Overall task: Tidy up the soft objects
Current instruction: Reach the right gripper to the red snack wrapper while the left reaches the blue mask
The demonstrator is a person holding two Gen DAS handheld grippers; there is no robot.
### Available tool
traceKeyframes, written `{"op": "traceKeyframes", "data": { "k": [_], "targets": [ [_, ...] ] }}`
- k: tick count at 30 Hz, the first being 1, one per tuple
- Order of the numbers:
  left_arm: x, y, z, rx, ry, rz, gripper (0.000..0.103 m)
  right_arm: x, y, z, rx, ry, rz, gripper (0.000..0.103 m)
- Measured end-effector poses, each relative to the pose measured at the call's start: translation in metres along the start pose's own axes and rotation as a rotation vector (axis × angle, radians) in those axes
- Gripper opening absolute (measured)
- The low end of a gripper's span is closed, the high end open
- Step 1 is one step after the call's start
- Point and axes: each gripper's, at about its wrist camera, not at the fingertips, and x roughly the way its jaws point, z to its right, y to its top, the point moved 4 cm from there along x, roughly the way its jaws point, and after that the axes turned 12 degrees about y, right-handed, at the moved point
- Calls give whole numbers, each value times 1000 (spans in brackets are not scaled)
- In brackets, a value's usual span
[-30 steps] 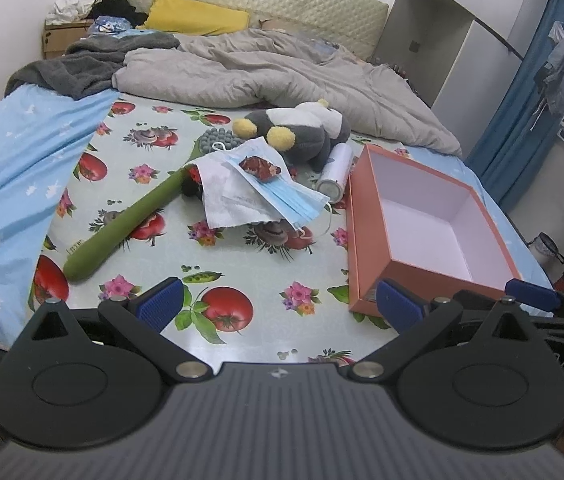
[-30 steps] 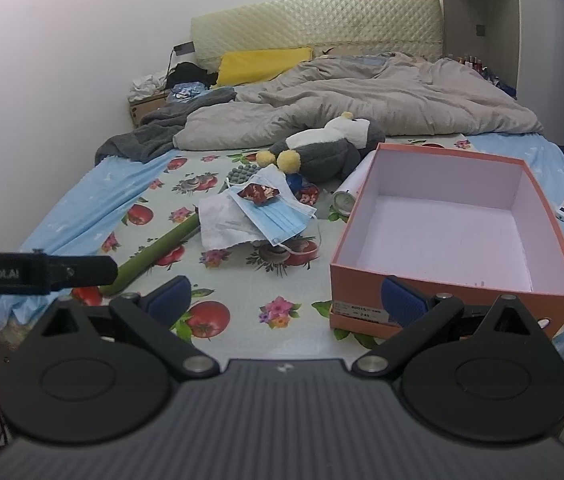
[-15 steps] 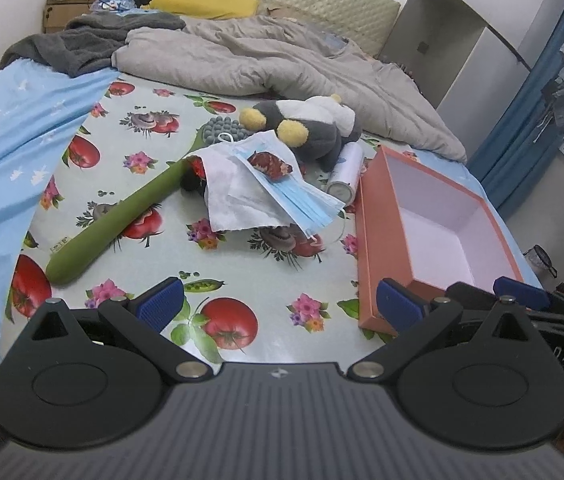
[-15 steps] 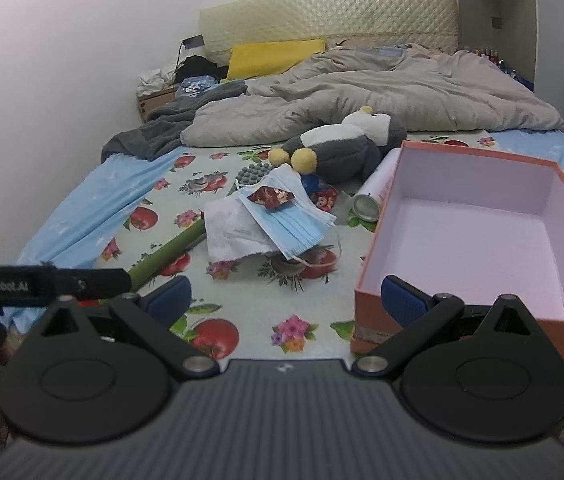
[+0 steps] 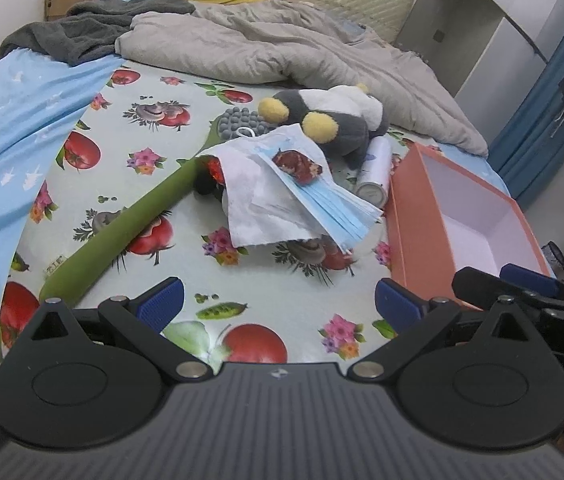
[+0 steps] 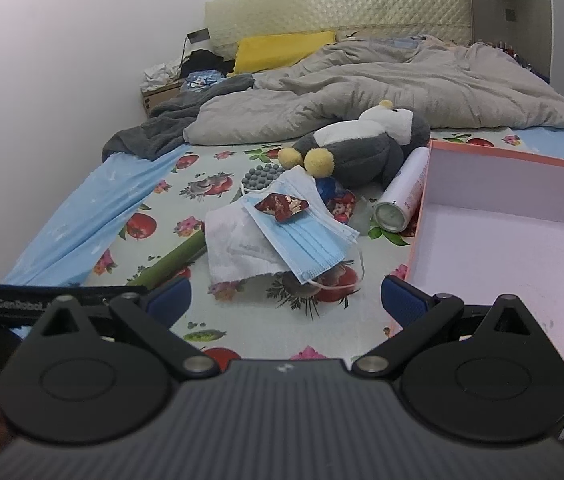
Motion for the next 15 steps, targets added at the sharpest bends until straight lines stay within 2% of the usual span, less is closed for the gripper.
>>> {"op": "traceKeyframes", "data": {
  "k": [11, 15],
  "targets": [
    [45, 22, -4, -16, 1, -30, 102, 45, 21, 11, 9, 18, -26, 103],
    [63, 30, -6, -24, -3, -39, 102, 63, 30, 19, 49, 20, -36, 103]
  ]
}}
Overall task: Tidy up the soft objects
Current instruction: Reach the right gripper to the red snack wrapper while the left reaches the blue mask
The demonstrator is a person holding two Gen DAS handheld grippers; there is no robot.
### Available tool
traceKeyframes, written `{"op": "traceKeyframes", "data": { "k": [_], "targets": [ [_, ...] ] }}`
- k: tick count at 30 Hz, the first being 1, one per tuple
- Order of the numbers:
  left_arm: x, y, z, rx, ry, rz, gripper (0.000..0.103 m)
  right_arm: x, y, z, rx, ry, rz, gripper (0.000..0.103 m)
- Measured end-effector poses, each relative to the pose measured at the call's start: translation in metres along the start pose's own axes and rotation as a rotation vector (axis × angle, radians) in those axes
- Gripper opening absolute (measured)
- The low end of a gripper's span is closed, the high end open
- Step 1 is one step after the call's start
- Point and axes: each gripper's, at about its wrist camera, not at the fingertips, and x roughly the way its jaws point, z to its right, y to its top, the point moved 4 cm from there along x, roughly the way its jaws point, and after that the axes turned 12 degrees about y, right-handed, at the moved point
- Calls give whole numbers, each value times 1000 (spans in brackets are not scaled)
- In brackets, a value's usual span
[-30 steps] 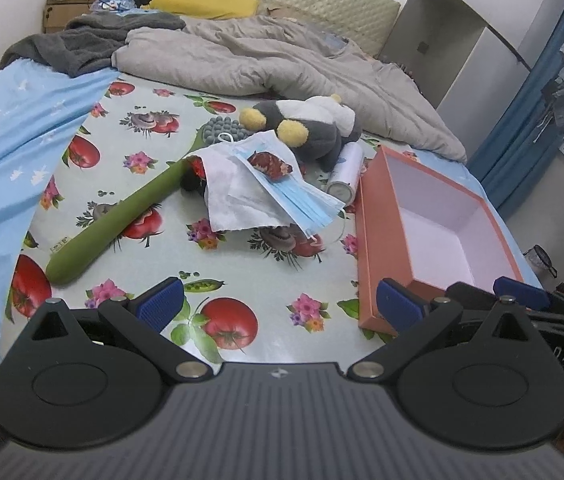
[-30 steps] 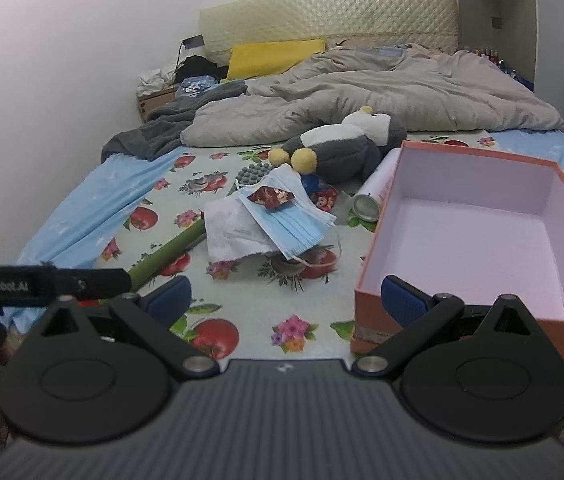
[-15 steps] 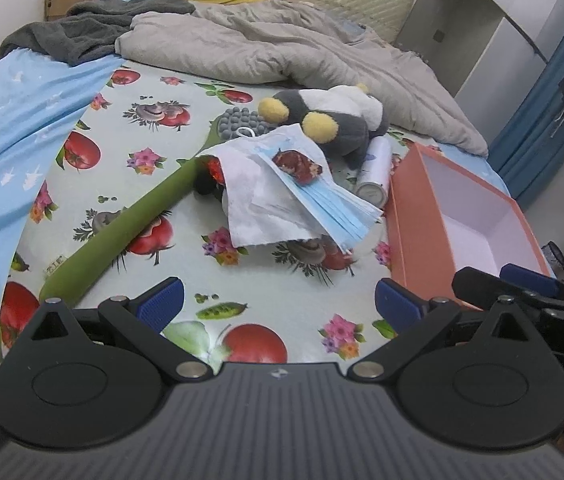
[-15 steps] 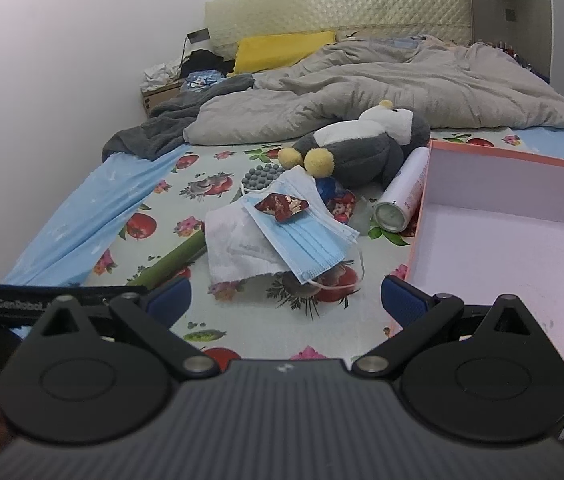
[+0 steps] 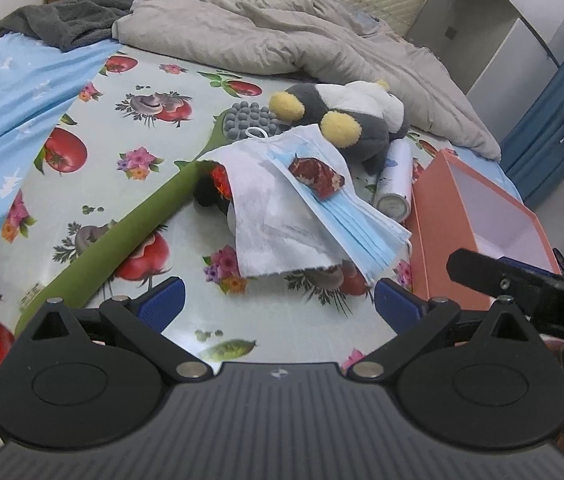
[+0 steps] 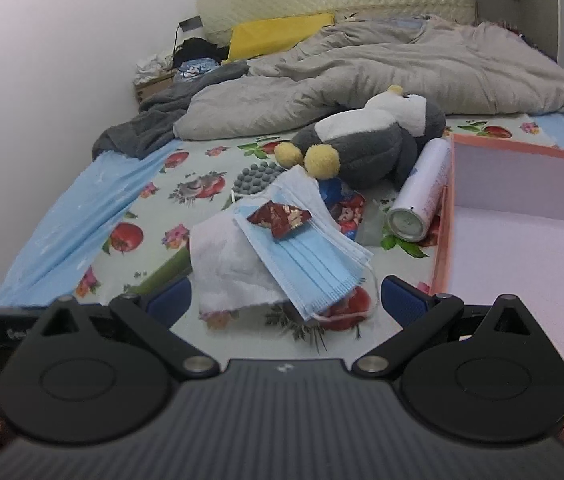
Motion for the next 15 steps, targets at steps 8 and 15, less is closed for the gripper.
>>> {"op": "traceKeyframes", "data": {
  "k": [8, 15],
  "targets": [
    [39, 17, -5, -48, -21, -33, 91, 38, 24, 0, 7, 107, -23, 69],
    [76, 30, -13, -117, -52, -49, 79, 85, 37, 14, 24, 74, -47, 55]
  ]
}}
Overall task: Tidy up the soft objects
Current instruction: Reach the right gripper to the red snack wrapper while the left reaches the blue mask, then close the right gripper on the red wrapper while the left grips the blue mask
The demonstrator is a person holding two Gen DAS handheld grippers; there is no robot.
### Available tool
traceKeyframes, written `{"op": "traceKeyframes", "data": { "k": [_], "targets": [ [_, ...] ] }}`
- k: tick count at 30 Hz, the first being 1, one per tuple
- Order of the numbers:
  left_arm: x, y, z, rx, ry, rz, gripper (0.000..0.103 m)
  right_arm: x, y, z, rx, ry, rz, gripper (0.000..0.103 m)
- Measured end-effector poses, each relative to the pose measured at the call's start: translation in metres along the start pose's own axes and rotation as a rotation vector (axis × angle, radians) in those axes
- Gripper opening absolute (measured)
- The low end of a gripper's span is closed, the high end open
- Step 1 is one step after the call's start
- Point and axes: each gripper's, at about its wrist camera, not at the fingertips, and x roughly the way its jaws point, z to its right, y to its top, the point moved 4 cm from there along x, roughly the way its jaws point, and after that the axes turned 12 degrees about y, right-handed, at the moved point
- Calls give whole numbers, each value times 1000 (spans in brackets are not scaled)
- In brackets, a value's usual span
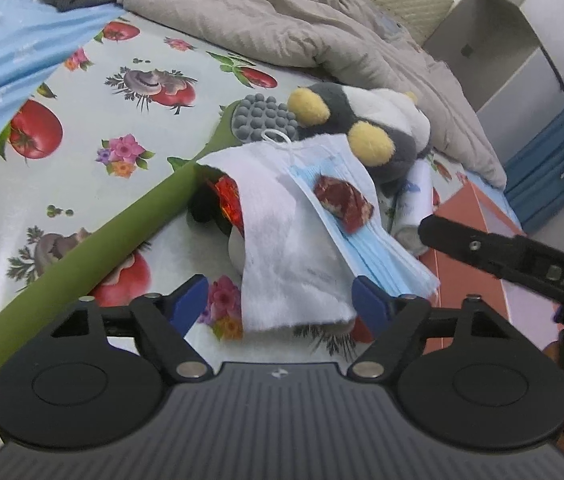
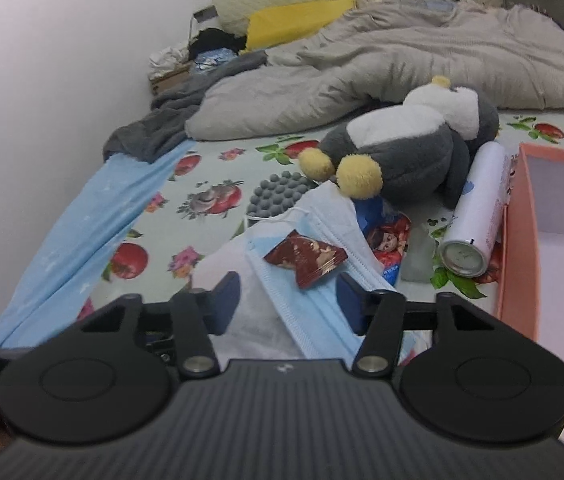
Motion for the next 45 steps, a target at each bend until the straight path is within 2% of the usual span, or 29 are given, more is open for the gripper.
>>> {"op": "traceKeyframes", "data": {
  "k": [2, 10, 12, 16, 18, 19, 20, 21, 23, 32, 38, 42, 45],
  "targets": [
    [9, 6, -4, -20, -19, 5, 77, 10, 3, 7, 12, -4, -4, 55],
    [44, 18, -17, -83, -32, -15, 53, 56, 10, 25, 37, -41, -43, 55],
    [48, 19, -18, -99, -45, -26, 41, 66, 11, 28, 53, -38, -48, 55],
    [52, 16, -17, -102, -64, -37, 27, 84, 7, 34, 70, -45, -86, 55],
    [51, 14, -16, -105, -70, -36, 13, 88, 5, 35, 75, -52, -92, 55],
    [50, 14, -16, -107, -73, -34, 11, 88, 5, 35, 79, -42, -90, 55],
    [48, 13, -15, -110, -76, -29, 9, 87, 5, 35, 88, -31, -82, 53],
    [46, 13, -15, -111, -80, -23, 8, 86, 6, 34, 90, -28, -76, 43],
    [39, 15, -12, -108, -94, -4, 6, 83, 7, 33, 82, -36, -74, 39],
    [-4, 17, 8, -47, -146, 96, 1, 53, 12, 19, 55, -40, -36, 36],
    [-47, 12, 17, -20, -167, 170, 0, 19, 7, 7, 43, -46, -1, 36],
    [-69, 2, 16, -14, -162, 189, 0, -2, 0, -2, 32, -52, 12, 36],
    [-71, -10, 7, -30, -149, 168, 0, -15, -10, -6, 30, -61, 15, 36]
  ]
}}
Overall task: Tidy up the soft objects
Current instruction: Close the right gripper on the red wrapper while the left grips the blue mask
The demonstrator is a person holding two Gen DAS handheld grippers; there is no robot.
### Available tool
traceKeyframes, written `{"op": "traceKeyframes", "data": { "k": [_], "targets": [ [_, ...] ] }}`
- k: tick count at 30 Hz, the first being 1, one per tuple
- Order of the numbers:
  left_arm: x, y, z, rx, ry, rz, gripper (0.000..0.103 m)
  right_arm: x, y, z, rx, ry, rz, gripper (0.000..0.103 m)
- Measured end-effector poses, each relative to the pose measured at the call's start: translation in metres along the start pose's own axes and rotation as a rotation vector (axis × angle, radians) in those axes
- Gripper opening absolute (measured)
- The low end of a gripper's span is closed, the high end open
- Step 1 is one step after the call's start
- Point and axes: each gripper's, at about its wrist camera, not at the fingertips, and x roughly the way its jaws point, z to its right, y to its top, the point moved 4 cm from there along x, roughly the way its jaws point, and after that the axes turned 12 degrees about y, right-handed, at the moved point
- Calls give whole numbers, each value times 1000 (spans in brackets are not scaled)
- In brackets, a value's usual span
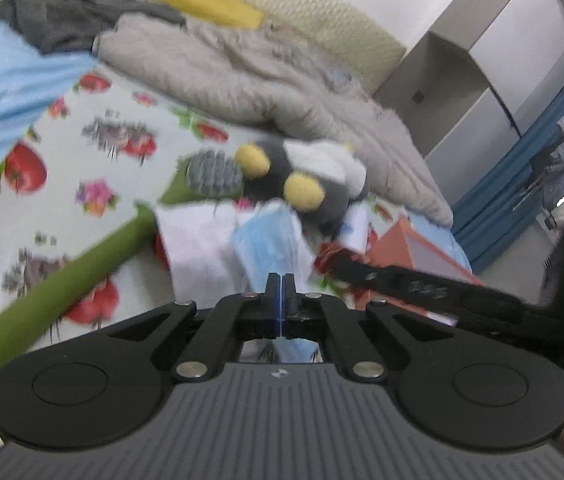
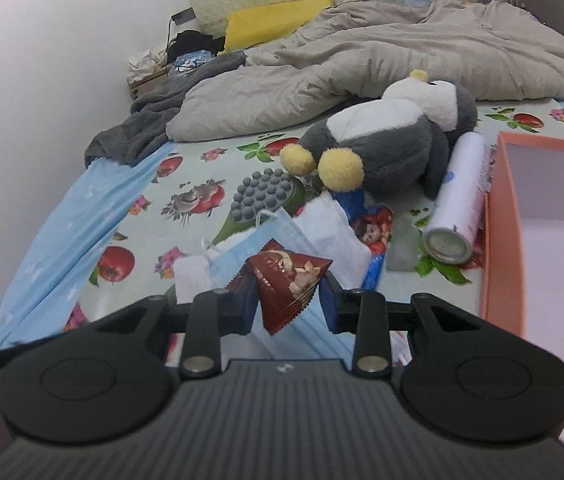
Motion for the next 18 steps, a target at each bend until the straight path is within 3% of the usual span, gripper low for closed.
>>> {"op": "traceKeyframes", "data": {
  "k": [3, 10, 13, 15, 18],
  "targets": [
    [5, -14, -9, -18, 17, -46, 1, -11, -12, 0, 0, -21, -4, 36],
    [44, -43, -2, -37, -42, -160, 2, -41, -50, 0, -4, -69, -40, 36],
    [68, -55, 4, -54, -54, -229, 12, -54, -55, -4, -22, -78, -30, 36],
    [80, -61, 6, -65, -67, -256, 27, -60, -55, -3, -28, -79, -19, 36],
    [94, -68, 11, -74, -51, -280, 35, -67, -53, 0, -29, -81, 3, 36]
  ]
}}
